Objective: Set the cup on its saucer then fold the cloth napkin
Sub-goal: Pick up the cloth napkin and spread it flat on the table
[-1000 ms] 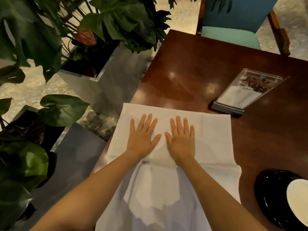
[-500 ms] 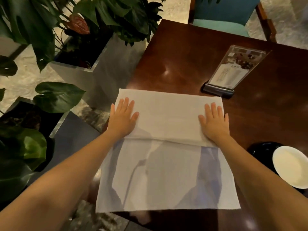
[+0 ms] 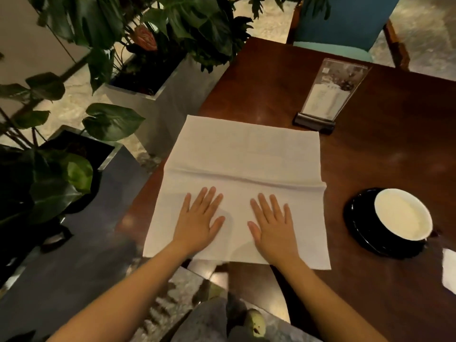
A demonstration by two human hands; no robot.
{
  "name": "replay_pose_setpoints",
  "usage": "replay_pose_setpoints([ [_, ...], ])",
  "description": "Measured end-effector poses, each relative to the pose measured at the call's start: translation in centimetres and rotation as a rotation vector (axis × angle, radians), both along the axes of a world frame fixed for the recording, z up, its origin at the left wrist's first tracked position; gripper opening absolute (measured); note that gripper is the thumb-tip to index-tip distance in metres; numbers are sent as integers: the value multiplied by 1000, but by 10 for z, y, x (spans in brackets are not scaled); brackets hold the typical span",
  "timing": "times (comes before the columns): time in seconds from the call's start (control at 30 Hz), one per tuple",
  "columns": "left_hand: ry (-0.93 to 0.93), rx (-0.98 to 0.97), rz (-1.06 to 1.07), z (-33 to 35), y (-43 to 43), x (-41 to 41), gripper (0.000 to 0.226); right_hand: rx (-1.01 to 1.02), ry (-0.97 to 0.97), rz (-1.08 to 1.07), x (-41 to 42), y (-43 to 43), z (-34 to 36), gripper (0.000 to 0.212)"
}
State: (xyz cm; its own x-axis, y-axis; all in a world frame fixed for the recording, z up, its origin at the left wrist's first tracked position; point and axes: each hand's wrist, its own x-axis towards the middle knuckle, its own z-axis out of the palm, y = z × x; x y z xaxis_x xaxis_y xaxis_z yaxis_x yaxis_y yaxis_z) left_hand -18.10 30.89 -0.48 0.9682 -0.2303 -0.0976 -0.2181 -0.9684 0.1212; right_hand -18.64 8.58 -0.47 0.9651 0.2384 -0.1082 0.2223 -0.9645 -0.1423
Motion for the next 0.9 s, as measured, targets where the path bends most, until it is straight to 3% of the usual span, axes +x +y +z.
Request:
replay_pose_setpoints([
  [0.4,50,-20,-74,8,23,-58,62,9,84,-58,-116,-4,9,65],
  [0.53,58,-159,-47,30,7,-53,56,186,33,-118,-72,13,34,75],
  [0.63,26,-191,28,35,-18,-24,57,196,36,51,-20,37,37,67],
  [0.7,63,-140,120,28,-32,-1,61,142,74,156,4,50,27,57],
  [0.77,92,-22,178,16,-35,12,65,89,54,184,14,48,13,61],
  [0.9,22,62,162,-3,-21,16,68,40,-8,27,18,13,1,63],
])
